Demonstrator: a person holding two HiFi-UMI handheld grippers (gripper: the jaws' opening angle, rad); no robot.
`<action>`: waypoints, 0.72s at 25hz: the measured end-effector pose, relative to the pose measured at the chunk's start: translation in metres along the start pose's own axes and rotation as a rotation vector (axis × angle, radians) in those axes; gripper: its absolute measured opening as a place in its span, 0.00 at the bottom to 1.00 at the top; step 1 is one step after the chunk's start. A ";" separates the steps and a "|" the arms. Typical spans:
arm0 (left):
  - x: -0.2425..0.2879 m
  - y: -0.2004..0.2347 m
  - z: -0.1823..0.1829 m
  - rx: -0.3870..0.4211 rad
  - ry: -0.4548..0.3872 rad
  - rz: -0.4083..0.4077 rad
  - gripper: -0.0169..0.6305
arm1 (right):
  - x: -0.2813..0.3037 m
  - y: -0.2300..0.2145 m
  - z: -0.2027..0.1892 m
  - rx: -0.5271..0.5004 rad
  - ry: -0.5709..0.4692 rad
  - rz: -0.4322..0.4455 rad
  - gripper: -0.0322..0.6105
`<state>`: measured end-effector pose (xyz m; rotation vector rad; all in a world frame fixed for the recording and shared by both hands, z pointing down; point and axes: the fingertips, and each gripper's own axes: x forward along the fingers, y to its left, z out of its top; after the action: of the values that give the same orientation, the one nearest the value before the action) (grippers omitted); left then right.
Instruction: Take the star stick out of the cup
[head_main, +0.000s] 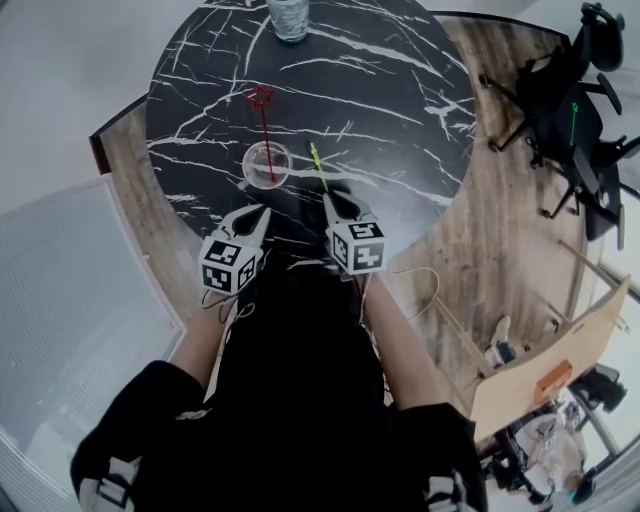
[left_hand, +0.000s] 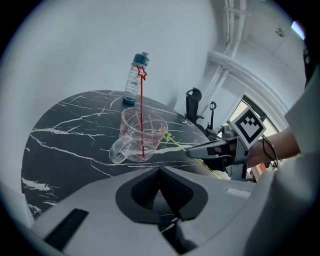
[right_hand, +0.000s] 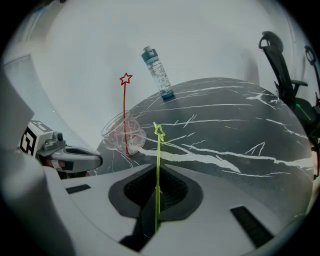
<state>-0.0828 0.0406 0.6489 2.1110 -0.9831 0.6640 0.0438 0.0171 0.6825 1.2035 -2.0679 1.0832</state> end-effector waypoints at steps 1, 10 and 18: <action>-0.001 0.001 0.001 0.001 0.000 0.000 0.02 | 0.001 0.000 0.001 -0.002 0.000 -0.002 0.07; -0.011 0.004 0.005 0.021 -0.012 0.002 0.02 | -0.002 0.005 0.008 -0.017 -0.020 -0.010 0.13; -0.025 0.005 0.017 0.046 -0.040 0.013 0.02 | -0.021 0.016 0.023 -0.036 -0.089 0.007 0.06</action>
<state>-0.0985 0.0360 0.6231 2.1670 -1.0131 0.6590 0.0384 0.0126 0.6484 1.2477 -2.1510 1.0079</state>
